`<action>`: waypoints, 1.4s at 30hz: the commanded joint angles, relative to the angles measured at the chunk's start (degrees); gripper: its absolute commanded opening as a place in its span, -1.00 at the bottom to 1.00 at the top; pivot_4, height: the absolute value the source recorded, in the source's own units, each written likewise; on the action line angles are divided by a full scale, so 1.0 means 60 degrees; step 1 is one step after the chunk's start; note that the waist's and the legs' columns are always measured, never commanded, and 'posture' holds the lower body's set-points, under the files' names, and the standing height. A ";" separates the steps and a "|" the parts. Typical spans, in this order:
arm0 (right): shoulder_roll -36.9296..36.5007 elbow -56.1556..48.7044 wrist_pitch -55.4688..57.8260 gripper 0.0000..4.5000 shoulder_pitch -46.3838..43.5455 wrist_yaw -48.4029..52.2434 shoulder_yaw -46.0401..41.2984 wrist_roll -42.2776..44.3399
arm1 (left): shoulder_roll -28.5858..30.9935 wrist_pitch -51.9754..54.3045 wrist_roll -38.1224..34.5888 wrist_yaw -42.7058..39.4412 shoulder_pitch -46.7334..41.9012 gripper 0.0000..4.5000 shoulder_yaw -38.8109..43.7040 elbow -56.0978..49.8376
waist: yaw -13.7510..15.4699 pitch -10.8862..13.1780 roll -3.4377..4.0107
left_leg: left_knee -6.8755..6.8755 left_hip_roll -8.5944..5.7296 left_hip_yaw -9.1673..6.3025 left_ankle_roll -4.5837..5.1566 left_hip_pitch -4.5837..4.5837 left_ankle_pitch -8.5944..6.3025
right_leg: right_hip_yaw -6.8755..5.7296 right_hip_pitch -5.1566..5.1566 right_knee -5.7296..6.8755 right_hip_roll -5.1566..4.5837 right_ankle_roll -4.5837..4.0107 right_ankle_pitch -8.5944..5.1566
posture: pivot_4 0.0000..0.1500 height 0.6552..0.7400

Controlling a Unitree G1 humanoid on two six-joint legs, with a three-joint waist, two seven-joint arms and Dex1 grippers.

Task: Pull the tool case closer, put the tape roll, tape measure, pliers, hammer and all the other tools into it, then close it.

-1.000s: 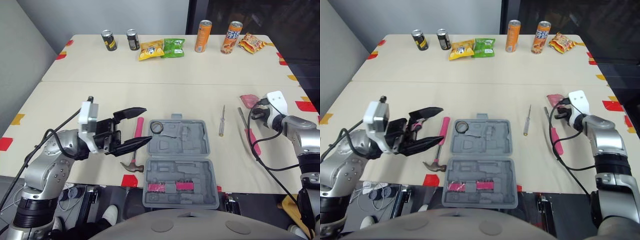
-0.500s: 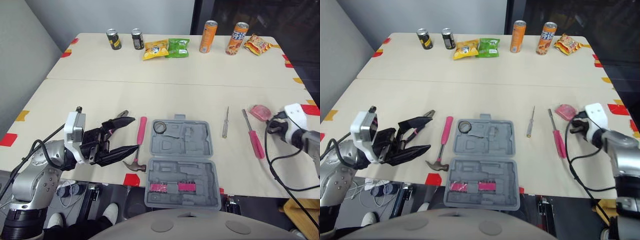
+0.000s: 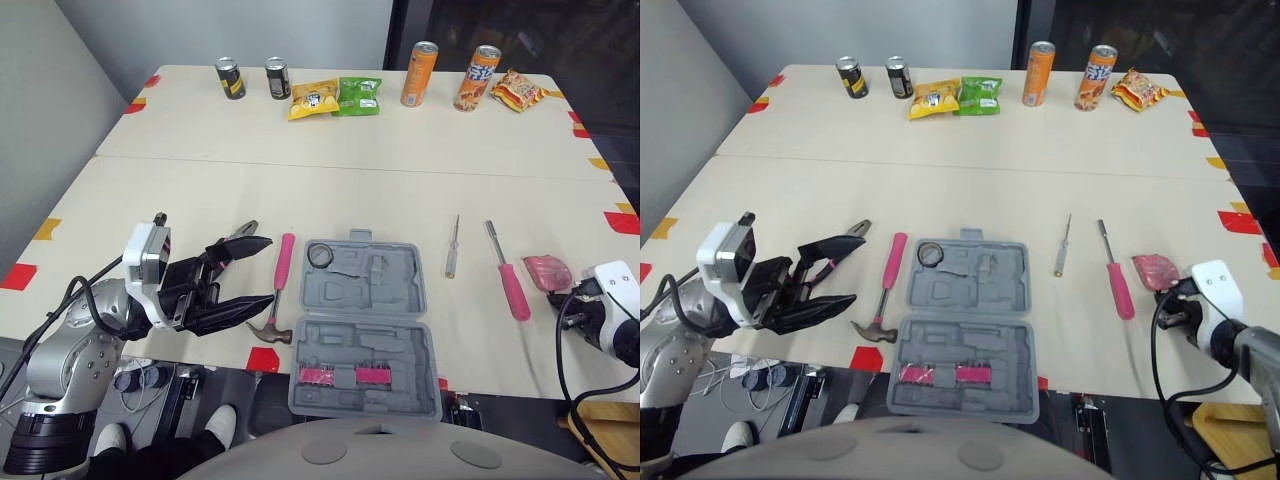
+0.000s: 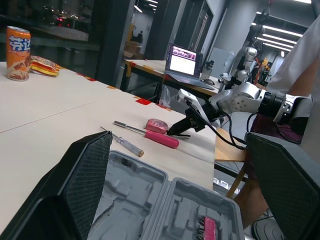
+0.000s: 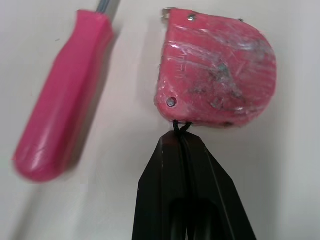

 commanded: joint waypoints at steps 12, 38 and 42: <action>-0.0090 -0.1800 0.0635 -0.99 0.2533 0.1007 0.0320 0.0481 | 0.0217 0.0206 -0.0207 -0.0221 0.0280 1.00 0.0112 -0.0421 | 0.0101 -0.0030 -0.0042 | -0.0030 0.0000 -0.0003 -0.0012 0.0008 -0.0006 | -0.0003 0.0017 -0.0044 0.0004 0.0011 -0.0001 | 1.00 1.00; -0.1374 -0.3455 0.0132 -0.99 0.2561 0.1931 0.2707 0.0026 | 0.0539 -0.0485 0.0132 -0.1642 0.1476 1.00 0.0556 0.0193 | -0.0019 -0.0040 -0.0070 | -0.0087 0.0098 -0.0001 -0.0135 0.0157 -0.0023 | -0.0004 0.0132 -0.0111 0.0101 0.0012 -0.0003 | 1.00 1.00; -0.1363 -0.3783 0.0217 -0.99 0.2764 0.1879 0.2659 0.0050 | 0.0658 -0.0531 0.0228 -0.1697 0.1530 1.00 0.0523 0.0125 | 0.0019 -0.0040 -0.0070 | -0.0094 0.0097 0.0001 -0.0134 0.0157 -0.0023 | -0.0004 0.0132 -0.0116 0.0101 0.0012 -0.0003 | 1.00 1.00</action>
